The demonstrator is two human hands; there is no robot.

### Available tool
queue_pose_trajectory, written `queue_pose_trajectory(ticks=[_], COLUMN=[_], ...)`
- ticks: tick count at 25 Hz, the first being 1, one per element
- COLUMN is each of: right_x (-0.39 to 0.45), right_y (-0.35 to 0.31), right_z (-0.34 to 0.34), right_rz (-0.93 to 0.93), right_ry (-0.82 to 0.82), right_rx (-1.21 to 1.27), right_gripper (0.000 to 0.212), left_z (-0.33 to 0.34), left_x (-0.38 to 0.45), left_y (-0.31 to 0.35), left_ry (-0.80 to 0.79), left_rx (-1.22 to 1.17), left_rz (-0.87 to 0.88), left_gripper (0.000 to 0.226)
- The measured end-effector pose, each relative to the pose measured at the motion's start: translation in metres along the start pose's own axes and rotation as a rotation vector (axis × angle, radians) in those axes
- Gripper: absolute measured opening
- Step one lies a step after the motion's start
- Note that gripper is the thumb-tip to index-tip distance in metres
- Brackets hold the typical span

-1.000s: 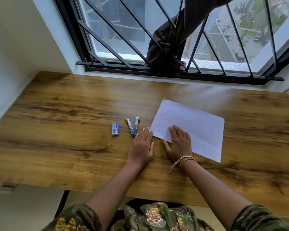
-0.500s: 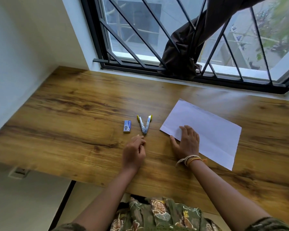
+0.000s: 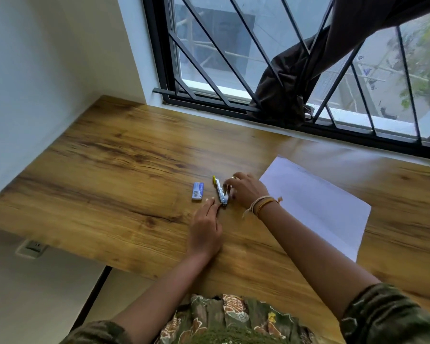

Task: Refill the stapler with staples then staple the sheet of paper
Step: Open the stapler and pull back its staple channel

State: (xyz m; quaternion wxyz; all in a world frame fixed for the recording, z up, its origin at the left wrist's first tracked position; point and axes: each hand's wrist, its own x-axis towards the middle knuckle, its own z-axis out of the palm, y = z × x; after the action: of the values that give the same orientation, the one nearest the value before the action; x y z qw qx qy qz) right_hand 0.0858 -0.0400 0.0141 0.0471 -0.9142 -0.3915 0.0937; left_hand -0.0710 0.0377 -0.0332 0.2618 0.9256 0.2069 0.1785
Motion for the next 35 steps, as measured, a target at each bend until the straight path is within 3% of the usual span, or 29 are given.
queue_pose_trajectory(ticks=[3, 6, 12, 17, 21, 25, 30, 35], right_x=[0.007, -0.002, -0.026, -0.050, -0.080, -0.091, -0.061, -0.014], right_y=[0.010, 0.025, 0.037, 0.041, 0.015, -0.004, -0.012, -0.005], right_z=[-0.012, -0.019, -0.028, -0.027, -0.002, 0.016, -0.002, -0.024], right_rz=[-0.119, -0.195, -0.188, -0.042, -0.075, -0.102, 0.020, 0.053], right_ry=[-0.005, 0.071, 0.240, 0.320, 0.360, 0.198, 0.375, 0.326], right_rx=[-0.024, 0.033, 0.076, 0.095, 0.103, 0.203, 0.420, 0.154], right_gripper=[0.015, 0.014, 0.013, 0.014, 0.019, 0.038, 0.014, 0.037], left_z=[0.001, 0.004, 0.015, 0.022, 0.024, 0.023, 0.013, 0.005], left_x=[0.004, 0.029, 0.096, 0.111, 0.109, 0.105, 0.103, 0.099], left_y=[0.006, 0.019, 0.043, 0.038, 0.032, 0.029, 0.029, 0.028], left_ry=[-0.010, -0.026, -0.298, -0.310, -0.264, -0.273, -0.340, -0.457], left_rx=[-0.078, -0.267, -0.638, -1.344, -1.583, -1.599, -1.576, -1.554], left_rz=[-0.094, -0.268, -0.386, -0.847, -0.844, -0.844, -0.828, -0.686], left_gripper=[0.047, 0.036, 0.030, 0.020, 0.018, 0.028, 0.029, 0.032])
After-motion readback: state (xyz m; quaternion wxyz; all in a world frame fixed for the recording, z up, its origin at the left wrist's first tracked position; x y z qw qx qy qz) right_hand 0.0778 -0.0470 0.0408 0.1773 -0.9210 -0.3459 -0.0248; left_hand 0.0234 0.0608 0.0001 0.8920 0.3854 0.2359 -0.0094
